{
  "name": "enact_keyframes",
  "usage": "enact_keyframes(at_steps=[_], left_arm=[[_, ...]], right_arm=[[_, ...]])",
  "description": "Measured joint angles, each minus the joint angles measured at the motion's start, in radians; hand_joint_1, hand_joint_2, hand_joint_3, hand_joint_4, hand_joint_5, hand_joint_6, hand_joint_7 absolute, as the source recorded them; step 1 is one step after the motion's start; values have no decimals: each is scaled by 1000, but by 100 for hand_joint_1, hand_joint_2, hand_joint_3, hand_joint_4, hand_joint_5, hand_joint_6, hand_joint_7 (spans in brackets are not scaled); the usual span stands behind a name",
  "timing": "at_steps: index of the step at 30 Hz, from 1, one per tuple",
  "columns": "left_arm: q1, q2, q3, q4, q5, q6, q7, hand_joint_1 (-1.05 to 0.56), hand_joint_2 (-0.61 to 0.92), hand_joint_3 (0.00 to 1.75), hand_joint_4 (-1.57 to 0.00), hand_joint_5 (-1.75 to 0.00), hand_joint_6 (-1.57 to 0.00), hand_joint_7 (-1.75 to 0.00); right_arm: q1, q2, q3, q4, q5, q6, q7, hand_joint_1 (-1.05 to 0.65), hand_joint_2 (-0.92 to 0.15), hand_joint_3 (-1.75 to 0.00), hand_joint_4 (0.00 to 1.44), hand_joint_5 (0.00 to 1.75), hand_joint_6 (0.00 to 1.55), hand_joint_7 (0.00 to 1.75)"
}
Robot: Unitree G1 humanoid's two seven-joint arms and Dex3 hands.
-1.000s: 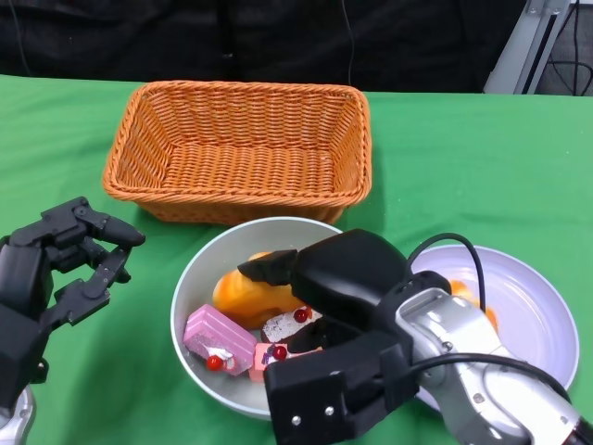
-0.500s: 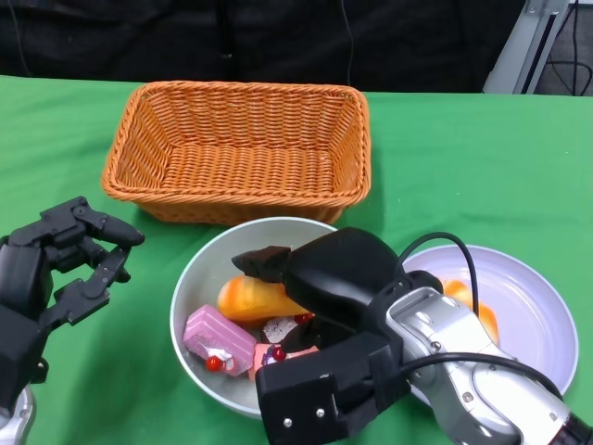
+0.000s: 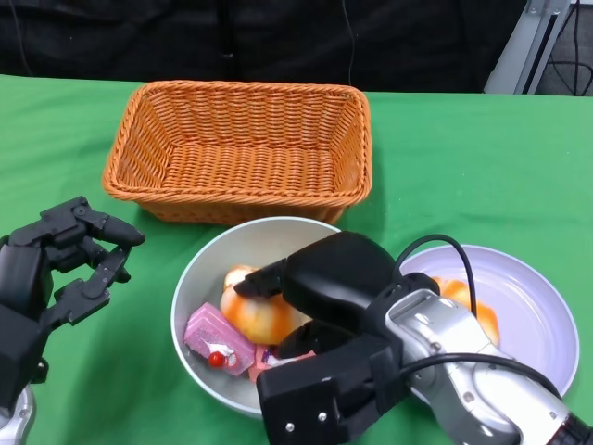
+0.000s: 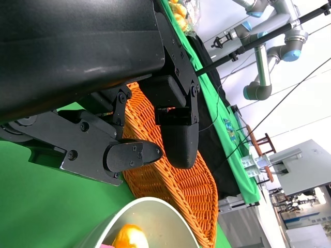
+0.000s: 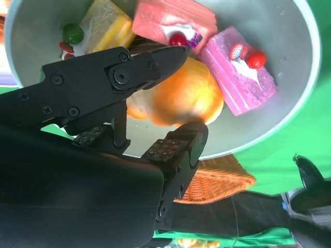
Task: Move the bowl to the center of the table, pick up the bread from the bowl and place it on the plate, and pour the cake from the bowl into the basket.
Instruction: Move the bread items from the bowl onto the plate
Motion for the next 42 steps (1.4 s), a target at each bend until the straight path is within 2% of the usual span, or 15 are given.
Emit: enact_keyframes(at_steps=[2,5,6,9,12,17,21,23,25,26,28,31,34,37,42], left_arm=[[0,0,0,0,0,0,0,-10,80,53,-78,-150,-82,-106],[0,0,-1,0,0,-2,0,-10,80,54,-78,-150,-82,-107],[0,0,-1,0,1,-2,0,-10,80,54,-79,-149,-82,-106],[0,0,-1,-1,4,-2,0,-10,80,55,-79,-149,-82,-106],[0,0,-1,-1,2,-2,0,-10,80,55,-79,-149,-82,-105],[0,0,-1,-1,1,-3,0,-10,80,55,-79,-150,-83,-104],[0,0,0,-1,0,-3,0,-11,80,54,-80,-149,-84,-103],[0,0,0,-1,0,-3,0,-11,80,53,-79,-149,-84,-103],[0,0,0,-1,-1,-3,0,-11,80,53,-79,-149,-84,-103],[0,0,0,-1,-1,-3,0,-11,80,53,-79,-149,-83,-103],[0,0,0,-3,-1,-3,0,-11,80,52,-79,-149,-83,-103],[0,0,0,-3,0,-3,0,-11,80,52,-79,-149,-83,-103],[0,0,0,-3,3,-3,0,-12,80,52,-79,-150,-83,-103],[0,0,0,-4,1,-3,0,-11,81,52,-78,-149,-83,-104],[0,0,0,-4,0,-3,0,-11,81,51,-78,-150,-83,-104]], right_arm=[[-3,0,7,4,-30,18,6,-62,-92,-1,83,110,73,2],[-27,3,43,28,-105,52,10,-67,-92,-5,74,85,66,0],[-35,5,53,35,-134,65,20,-68,-92,-6,73,69,62,0],[-55,18,80,46,-198,98,48,-72,-92,-7,67,52,56,0],[-56,19,84,47,-238,118,57,-75,-92,-6,62,43,52,0],[-56,24,92,64,-283,136,34,-77,-92,-7,63,41,53,1],[-60,40,105,108,-310,149,-23,-77,-92,-9,71,44,60,4],[-60,48,107,121,-307,146,-45,-66,-92,-8,80,63,68,4],[-60,49,103,133,-284,122,-84,-56,-92,-7,80,89,75,2],[-60,48,100,140,-272,105,-105,-55,-92,-7,80,92,76,2],[-56,45,88,149,-235,68,-147,-44,-92,-4,79,121,84,3],[-43,41,76,158,-196,26,-202,-38,-92,-5,74,137,88,2],[-34,39,76,159,-179,2,-219,-36,-92,-6,72,141,89,2],[-24,34,64,165,-135,-43,-265,-33,-91,-3,72,140,97,4],[-20,22,48,197,-103,-107,-367,-42,-91,-1,74,123,109,4]])
